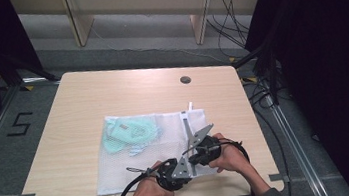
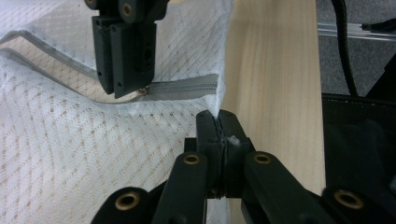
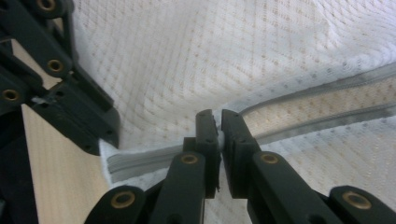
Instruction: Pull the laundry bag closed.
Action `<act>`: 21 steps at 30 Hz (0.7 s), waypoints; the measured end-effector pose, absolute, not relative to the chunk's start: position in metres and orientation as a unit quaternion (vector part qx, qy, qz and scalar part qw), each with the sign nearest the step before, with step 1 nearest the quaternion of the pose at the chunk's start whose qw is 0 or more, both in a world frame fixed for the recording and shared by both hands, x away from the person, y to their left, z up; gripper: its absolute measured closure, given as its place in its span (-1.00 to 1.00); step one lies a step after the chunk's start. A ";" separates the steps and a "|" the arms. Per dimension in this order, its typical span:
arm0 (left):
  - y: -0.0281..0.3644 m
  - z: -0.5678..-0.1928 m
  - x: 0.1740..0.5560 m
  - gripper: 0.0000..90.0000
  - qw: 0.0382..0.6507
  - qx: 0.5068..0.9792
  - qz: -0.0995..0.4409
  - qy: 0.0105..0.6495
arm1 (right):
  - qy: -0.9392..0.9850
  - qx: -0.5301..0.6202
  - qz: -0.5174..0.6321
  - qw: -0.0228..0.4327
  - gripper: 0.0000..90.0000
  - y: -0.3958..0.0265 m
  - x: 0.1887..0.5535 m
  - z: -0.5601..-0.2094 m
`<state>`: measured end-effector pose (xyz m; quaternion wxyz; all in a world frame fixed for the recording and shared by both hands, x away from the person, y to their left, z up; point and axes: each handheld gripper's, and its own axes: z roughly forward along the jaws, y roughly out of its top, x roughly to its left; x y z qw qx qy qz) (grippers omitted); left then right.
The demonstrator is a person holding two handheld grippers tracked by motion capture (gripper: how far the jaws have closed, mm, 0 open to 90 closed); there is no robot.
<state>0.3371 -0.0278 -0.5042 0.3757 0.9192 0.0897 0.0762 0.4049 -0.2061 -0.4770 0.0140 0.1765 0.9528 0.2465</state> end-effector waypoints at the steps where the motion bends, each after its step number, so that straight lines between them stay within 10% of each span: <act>1: -0.028 -0.504 0.337 0.97 0.377 0.918 0.079 0.090 | 0.953 0.168 0.252 0.021 0.92 -0.206 0.407 -0.478; 21: -0.029 -0.504 0.336 0.97 0.391 0.912 0.067 0.104 | 0.954 0.166 0.249 0.031 0.92 -0.207 0.415 -0.478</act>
